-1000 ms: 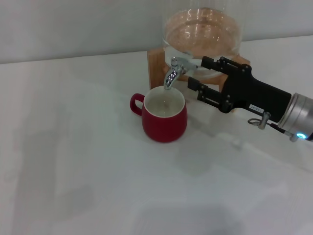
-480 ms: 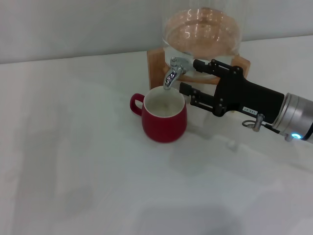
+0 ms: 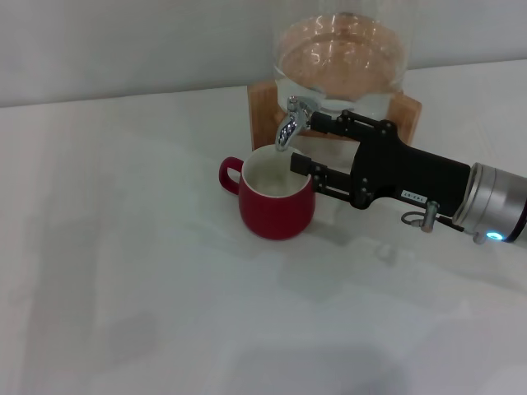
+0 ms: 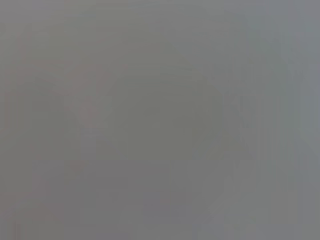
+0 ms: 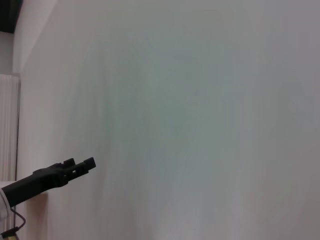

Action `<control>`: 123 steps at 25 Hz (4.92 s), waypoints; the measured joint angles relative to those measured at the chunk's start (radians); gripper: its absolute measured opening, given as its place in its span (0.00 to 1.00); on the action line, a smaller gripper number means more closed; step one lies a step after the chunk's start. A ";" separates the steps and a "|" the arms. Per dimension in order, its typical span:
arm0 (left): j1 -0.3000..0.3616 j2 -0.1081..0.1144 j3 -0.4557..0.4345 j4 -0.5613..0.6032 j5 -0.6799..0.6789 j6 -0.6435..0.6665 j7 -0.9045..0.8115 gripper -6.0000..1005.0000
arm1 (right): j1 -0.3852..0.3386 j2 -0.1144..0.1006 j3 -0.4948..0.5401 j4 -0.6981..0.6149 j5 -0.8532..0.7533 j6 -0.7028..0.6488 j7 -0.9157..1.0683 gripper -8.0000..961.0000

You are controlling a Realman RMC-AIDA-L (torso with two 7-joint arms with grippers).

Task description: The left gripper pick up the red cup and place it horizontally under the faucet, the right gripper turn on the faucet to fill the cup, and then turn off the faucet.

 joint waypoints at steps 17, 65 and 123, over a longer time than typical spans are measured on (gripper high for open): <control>0.007 0.000 0.002 -0.014 -0.006 0.000 0.003 0.88 | -0.134 -0.012 0.073 -0.074 0.010 0.024 -0.009 0.69; -0.044 -0.005 0.008 -0.066 -0.001 0.026 0.002 0.88 | -0.103 -0.003 0.056 -0.058 0.003 0.034 -0.011 0.69; -0.056 -0.005 0.044 -0.065 0.000 0.034 0.002 0.88 | 0.038 0.011 -0.100 0.012 0.026 0.019 0.000 0.69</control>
